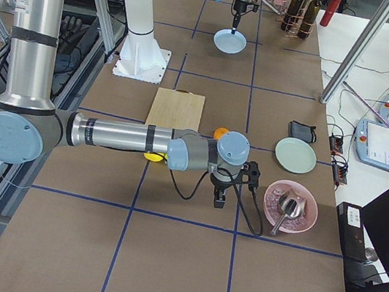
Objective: Pick orange to plate
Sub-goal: 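Grip the plate rim and slide it toward the table center with left gripper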
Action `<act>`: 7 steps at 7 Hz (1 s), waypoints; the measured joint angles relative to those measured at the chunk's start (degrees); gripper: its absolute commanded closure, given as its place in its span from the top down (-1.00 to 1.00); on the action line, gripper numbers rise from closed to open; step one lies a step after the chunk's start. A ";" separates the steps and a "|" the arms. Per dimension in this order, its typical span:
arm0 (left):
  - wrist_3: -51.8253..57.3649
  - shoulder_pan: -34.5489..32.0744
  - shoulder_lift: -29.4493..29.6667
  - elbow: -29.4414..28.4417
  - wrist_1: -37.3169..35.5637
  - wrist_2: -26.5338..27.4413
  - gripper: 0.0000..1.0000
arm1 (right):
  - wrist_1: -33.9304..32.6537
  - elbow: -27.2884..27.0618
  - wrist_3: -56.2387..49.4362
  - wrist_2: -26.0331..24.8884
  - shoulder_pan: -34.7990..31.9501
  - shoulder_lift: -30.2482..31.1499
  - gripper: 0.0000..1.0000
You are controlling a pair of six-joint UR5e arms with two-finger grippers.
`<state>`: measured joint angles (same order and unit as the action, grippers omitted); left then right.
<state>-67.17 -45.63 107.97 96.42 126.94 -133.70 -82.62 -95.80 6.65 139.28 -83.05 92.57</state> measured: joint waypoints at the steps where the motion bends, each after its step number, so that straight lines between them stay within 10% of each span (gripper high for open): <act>1: -7.93 2.10 6.18 -2.17 -0.02 0.47 -1.00 | 0.00 0.00 -0.02 0.02 0.00 -0.07 1.00; 7: -17.21 12.60 17.39 -15.76 4.25 14.28 -1.00 | 0.16 -0.39 -0.27 -0.14 1.60 -0.58 1.00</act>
<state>-84.39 -33.04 125.37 80.66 131.18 -119.42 -82.45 -96.19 6.38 139.14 -81.46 92.00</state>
